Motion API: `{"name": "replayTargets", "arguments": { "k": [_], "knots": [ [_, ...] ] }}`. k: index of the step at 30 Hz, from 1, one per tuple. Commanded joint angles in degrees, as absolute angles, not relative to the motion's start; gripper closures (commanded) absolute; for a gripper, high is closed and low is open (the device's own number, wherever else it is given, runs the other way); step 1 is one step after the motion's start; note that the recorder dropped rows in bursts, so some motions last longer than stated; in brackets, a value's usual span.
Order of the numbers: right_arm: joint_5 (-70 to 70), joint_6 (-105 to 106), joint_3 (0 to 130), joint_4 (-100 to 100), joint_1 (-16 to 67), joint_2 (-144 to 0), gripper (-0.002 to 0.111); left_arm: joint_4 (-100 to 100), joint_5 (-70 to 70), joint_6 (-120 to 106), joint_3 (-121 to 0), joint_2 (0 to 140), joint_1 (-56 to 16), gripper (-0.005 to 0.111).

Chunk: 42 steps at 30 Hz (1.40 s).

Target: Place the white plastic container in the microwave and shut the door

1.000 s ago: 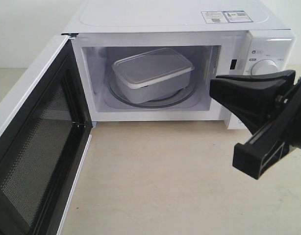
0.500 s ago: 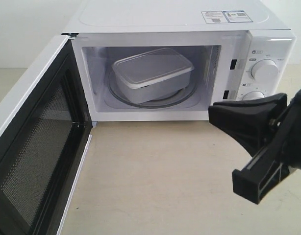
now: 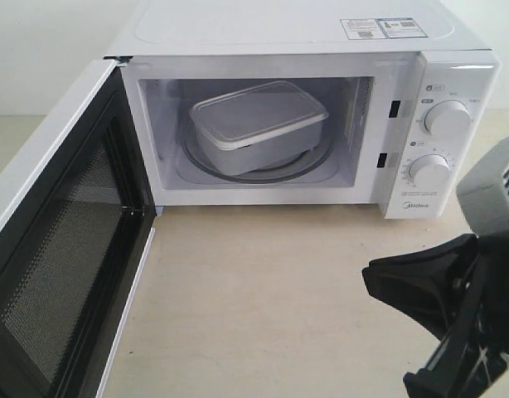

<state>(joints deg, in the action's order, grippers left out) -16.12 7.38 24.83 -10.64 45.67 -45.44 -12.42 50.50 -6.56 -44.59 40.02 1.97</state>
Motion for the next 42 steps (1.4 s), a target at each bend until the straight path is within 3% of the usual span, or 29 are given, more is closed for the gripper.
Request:
{"name": "replayTargets", "arguments": {
  "k": [1,4,13,19,31,42],
  "knots": [
    [-18.3,7.4,24.5,-10.6,45.8,-45.3,0.108,-24.1,67.9,-14.9,-55.1,49.6,1.5,0.102],
    [-19.0,7.4,24.5,-10.6,45.8,-45.3,0.108,-24.7,70.0,-14.1,-59.4,55.8,1.5,0.102],
    [-19.6,7.4,24.5,-9.5,45.8,-45.3,0.108,-31.3,70.0,-12.1,-55.9,62.2,1.5,0.102],
    [-18.5,7.2,24.5,-8.1,45.8,-45.3,0.108,-33.0,70.0,-13.1,-51.3,62.3,-3.8,0.102],
    [-17.1,4.5,33.0,-6.8,45.8,-39.6,0.108,-45.8,68.1,-27.4,-51.2,72.5,-11.8,0.102],
    [-15.0,5.4,33.5,-11.5,45.8,-40.1,0.108,-55.1,69.6,-42.1,-53.6,75.6,-12.2,0.102]
  ]
}}
